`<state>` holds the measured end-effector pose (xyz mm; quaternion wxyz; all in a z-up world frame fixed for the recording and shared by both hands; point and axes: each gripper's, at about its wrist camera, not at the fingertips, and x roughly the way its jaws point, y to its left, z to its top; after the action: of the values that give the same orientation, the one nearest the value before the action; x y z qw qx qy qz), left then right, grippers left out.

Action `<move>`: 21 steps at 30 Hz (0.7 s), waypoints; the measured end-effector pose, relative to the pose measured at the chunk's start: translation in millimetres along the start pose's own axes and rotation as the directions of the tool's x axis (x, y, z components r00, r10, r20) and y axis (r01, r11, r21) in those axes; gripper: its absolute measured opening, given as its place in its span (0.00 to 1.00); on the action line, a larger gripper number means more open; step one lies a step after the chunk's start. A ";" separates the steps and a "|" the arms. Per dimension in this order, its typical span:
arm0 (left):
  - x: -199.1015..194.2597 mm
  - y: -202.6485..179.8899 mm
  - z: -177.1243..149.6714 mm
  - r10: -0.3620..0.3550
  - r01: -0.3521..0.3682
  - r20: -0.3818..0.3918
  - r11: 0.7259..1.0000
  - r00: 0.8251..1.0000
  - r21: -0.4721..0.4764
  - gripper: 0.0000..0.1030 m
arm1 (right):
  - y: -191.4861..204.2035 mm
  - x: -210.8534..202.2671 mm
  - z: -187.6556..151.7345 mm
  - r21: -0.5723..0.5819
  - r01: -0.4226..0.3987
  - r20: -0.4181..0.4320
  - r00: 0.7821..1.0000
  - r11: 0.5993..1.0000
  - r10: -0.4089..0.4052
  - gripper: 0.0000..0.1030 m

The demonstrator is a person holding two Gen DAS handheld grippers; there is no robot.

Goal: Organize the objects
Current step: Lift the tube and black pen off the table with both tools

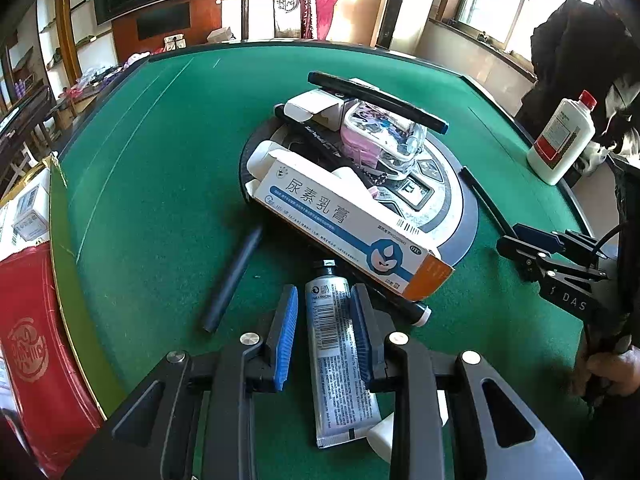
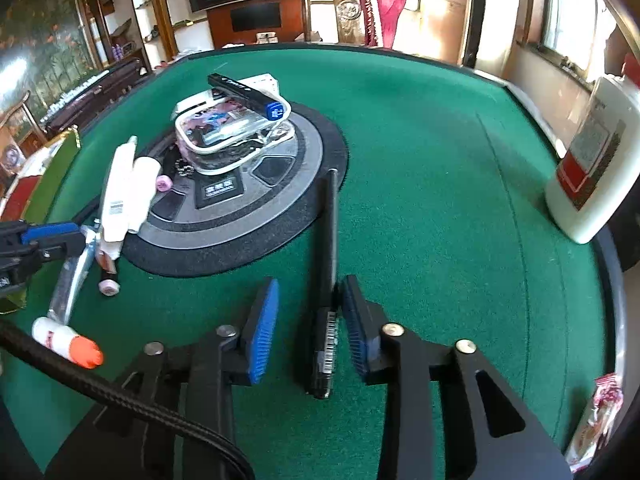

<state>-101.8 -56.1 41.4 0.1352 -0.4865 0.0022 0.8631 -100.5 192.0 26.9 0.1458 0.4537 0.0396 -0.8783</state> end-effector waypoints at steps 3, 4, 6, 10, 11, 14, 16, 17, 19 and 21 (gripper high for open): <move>-0.2 -2.0 -0.3 0.013 -0.013 0.000 1.000 1.000 0.011 0.23 | -0.8 -3.1 -2.0 0.022 0.013 -0.019 1.000 1.000 -0.012 0.31; 0.0 -3.1 -0.4 0.021 -0.020 -0.001 1.000 1.000 0.018 0.25 | -0.3 -4.4 -4.0 0.013 0.021 -0.017 1.000 1.000 -0.021 0.27; 0.6 -5.9 0.0 0.053 -0.053 0.000 0.998 0.999 0.029 0.31 | -0.8 -6.2 -6.2 0.004 0.047 -0.016 0.999 0.999 -0.047 0.12; 4.3 -8.8 2.1 0.089 -0.089 -0.008 0.995 0.996 0.040 0.37 | -5.7 -10.6 -7.7 0.031 0.007 -0.005 1.000 0.999 -0.007 0.11; 6.1 -9.7 3.1 0.099 -0.099 -0.015 0.994 0.995 0.042 0.38 | -5.3 -10.5 -7.8 0.031 0.001 -0.006 1.000 1.000 -0.001 0.11; 14.5 -14.5 6.1 0.147 -0.145 -0.028 0.987 0.989 0.067 0.42 | -4.4 -7.9 -8.2 0.027 -0.002 -0.009 1.000 1.000 0.002 0.11; 19.7 -16.3 6.8 0.165 -0.163 -0.033 0.984 0.986 0.075 0.42 | -5.6 -7.7 -7.1 0.033 -0.011 -0.009 1.000 0.999 0.011 0.11; 22.2 -16.7 6.7 0.168 -0.165 -0.037 0.983 0.985 0.080 0.42 | -5.1 -7.5 -7.0 0.028 -0.010 -0.010 1.000 1.000 0.010 0.11; 24.5 -17.6 4.5 0.168 -0.166 -0.014 0.982 0.986 0.091 0.42 | -2.8 -6.6 -7.1 0.018 0.003 -0.013 1.000 1.000 -0.003 0.12; 24.6 -19.6 4.1 0.163 -0.162 0.000 0.981 0.987 0.110 0.37 | 0.3 -6.1 -7.3 0.010 0.022 -0.014 1.000 1.000 -0.022 0.12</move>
<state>-112.6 -31.0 25.4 0.0907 -0.4803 0.0900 0.8678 -91.4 194.5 27.6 0.1335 0.4600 0.0410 -0.8768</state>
